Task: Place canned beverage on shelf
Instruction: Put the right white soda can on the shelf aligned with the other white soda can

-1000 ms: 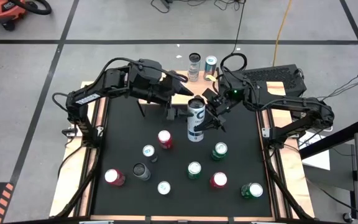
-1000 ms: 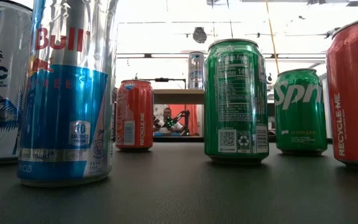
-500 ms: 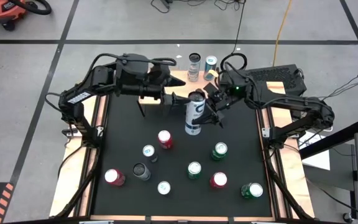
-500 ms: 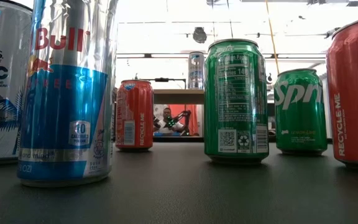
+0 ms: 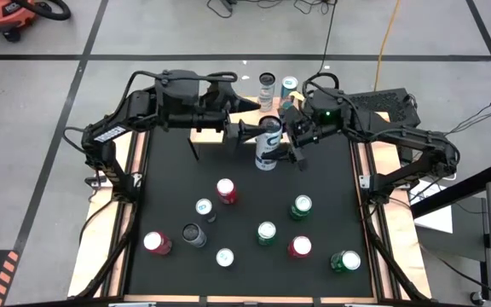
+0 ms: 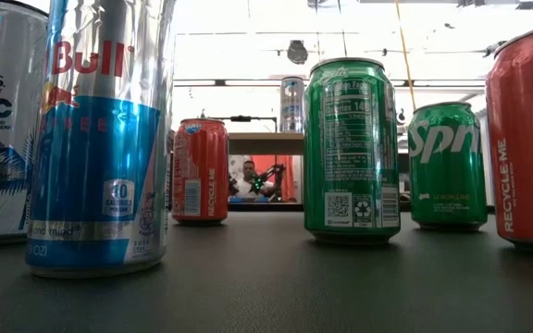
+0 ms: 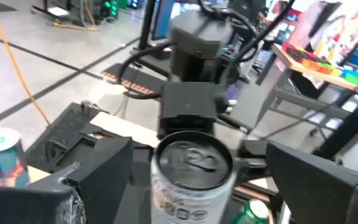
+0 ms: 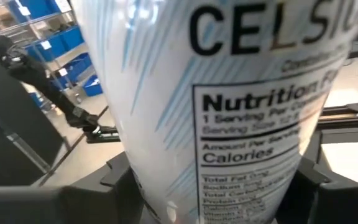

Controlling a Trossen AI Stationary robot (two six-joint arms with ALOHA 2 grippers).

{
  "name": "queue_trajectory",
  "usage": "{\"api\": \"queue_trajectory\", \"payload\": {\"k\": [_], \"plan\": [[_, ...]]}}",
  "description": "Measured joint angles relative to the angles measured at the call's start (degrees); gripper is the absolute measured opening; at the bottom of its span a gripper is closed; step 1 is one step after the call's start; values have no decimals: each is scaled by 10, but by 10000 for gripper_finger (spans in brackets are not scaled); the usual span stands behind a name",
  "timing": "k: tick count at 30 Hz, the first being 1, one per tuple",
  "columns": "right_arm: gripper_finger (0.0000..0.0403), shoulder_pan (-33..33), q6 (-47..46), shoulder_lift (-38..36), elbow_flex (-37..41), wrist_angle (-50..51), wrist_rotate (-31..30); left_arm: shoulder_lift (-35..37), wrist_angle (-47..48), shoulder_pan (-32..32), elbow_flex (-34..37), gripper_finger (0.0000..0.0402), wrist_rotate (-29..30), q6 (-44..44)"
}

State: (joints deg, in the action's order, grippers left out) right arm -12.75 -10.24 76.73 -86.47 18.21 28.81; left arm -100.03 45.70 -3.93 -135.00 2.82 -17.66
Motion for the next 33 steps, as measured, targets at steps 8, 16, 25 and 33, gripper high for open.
{"api": "queue_trajectory", "payload": {"k": [8, 16, 25, 33], "plan": [[239, 0, 7, 0, -23, 20, -38, 0, -19, -10, 0, 373, 20, 0], [239, 0, 6, 0, -23, 19, -41, 0, -17, -14, 0, 398, -20, -1], [239, 0, 7, 0, -23, 18, -50, -6, 38, -24, 0, 400, -36, -6], [239, 0, 5, 0, -23, 19, -50, -15, 36, -25, 0, 400, -42, -9]]}}
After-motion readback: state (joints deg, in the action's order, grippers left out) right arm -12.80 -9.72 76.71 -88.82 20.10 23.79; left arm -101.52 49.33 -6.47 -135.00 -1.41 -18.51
